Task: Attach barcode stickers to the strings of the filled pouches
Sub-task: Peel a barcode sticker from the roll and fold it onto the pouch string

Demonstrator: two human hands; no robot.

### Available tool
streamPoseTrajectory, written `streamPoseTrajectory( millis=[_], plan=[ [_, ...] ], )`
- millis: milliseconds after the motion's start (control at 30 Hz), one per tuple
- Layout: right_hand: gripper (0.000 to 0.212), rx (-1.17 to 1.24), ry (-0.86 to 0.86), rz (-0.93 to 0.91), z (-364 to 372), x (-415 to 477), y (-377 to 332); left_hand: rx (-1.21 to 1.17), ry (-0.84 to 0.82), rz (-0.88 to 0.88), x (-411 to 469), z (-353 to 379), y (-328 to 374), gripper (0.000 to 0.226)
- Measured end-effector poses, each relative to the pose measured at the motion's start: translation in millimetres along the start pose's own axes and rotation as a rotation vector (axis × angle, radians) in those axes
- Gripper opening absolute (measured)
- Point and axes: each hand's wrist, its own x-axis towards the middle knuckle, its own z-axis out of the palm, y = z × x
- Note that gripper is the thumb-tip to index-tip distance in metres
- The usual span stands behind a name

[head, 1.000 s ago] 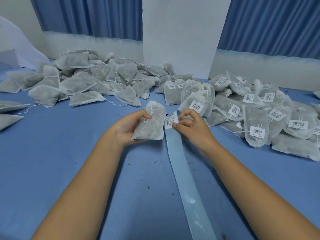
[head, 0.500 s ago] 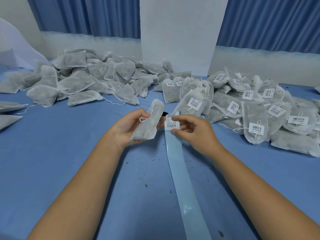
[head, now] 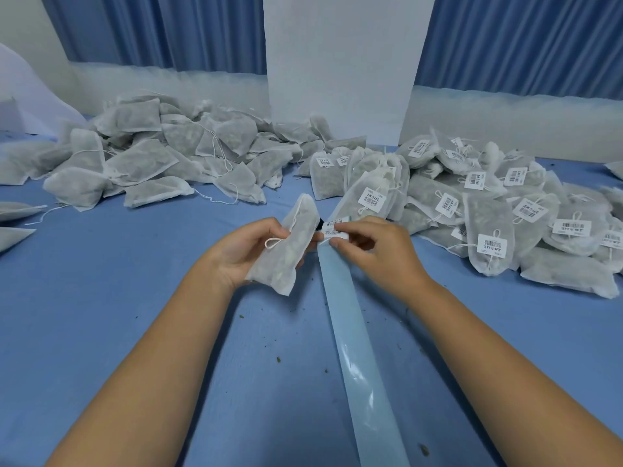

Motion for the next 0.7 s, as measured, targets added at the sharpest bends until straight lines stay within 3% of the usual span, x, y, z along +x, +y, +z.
streamPoseTrajectory(
  millis=[100, 267, 433, 567, 700],
  plan=[
    [0.019, -0.085, 0.008, -0.019, -2, 0, -1, 0.176, 0.035, 0.023, 0, 0, 1, 0.053],
    [0.017, -0.093, -0.007, -0.017, -2, -1, -4, 0.533, 0.288, 0.119, 0, 4, -2, 0.053],
    [0.013, -0.177, -0.003, -0.078, -6, 0, -7, 0.721, 0.23, 0.158, -5, 14, -1, 0.019],
    [0.023, -0.227, -0.094, -0.142, -12, 0, -10, 0.751, 0.191, 0.172, -6, 12, -1, 0.017],
    [0.019, -0.242, -0.151, -0.151, -12, -1, -11, 0.781, 0.171, 0.15, -6, 14, -1, 0.015]
  ],
)
